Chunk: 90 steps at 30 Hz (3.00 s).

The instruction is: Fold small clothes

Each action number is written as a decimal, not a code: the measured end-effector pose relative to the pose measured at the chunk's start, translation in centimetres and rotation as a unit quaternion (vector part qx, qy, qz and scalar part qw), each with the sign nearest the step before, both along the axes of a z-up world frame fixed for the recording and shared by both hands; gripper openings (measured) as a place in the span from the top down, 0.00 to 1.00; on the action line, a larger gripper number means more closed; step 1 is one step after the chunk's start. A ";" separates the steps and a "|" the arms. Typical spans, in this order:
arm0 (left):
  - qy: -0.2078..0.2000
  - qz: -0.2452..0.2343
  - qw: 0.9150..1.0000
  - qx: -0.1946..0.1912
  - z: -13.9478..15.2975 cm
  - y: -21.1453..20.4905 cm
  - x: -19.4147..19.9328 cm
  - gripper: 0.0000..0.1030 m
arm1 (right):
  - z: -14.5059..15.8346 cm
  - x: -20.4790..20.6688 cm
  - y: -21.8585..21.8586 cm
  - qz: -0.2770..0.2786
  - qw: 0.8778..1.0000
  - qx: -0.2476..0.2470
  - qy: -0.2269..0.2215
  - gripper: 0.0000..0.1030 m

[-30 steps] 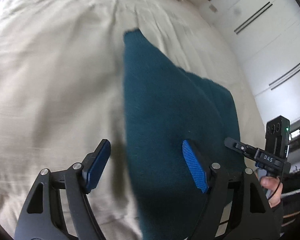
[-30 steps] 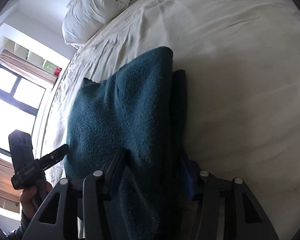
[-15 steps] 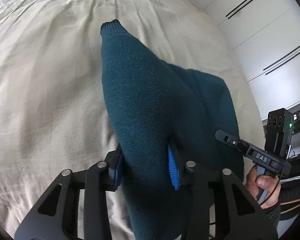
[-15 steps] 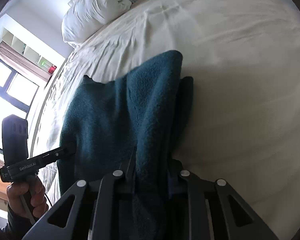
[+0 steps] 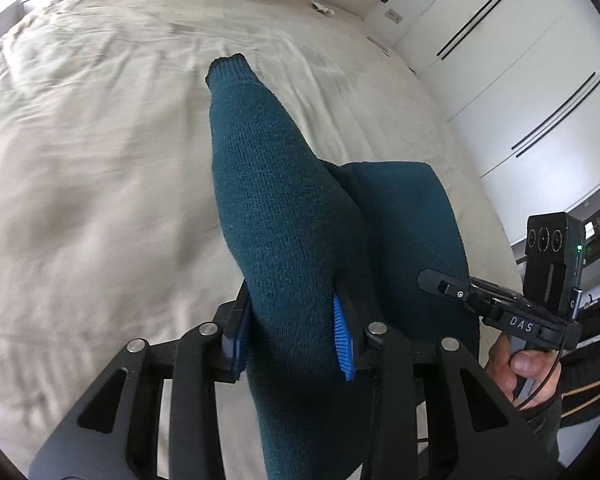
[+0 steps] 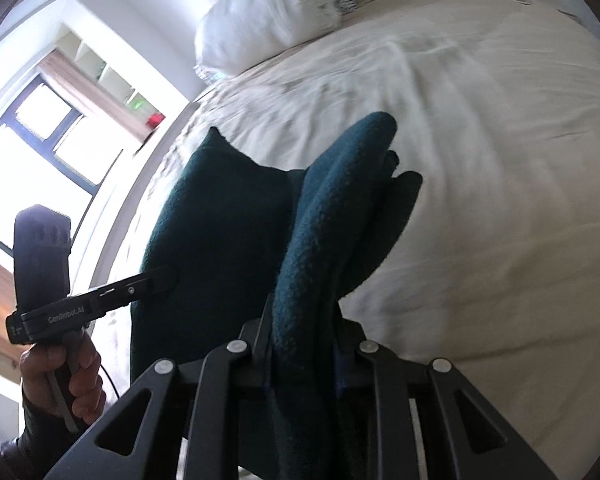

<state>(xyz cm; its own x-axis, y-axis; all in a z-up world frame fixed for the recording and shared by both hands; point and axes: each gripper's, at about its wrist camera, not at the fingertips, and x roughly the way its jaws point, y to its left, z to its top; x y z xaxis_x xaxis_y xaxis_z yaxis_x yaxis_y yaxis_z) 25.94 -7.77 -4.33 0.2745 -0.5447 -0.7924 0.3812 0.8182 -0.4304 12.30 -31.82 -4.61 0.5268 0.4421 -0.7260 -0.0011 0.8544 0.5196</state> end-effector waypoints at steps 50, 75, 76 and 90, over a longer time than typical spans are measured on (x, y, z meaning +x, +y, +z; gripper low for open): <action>-0.415 0.221 0.867 0.163 9.9 13.6 -29.2 0.00 | 10.6 -21.2 16.9 -0.127 0.926 -0.253 -0.249 0.00; -0.194 0.196 0.944 0.179 -1.8 14.9 -23.7 0.00 | 4.6 -20.7 19.2 -0.125 0.954 -0.242 -0.128 0.00; -0.192 0.194 0.945 0.180 -1.9 15.0 -23.6 0.00 | 4.4 -20.6 19.3 -0.123 0.954 -0.242 -0.125 0.00; -0.179 0.186 0.948 0.187 -3.4 14.5 -22.7 0.00 | 2.3 -19.7 19.8 -0.103 0.961 -0.240 -0.087 0.00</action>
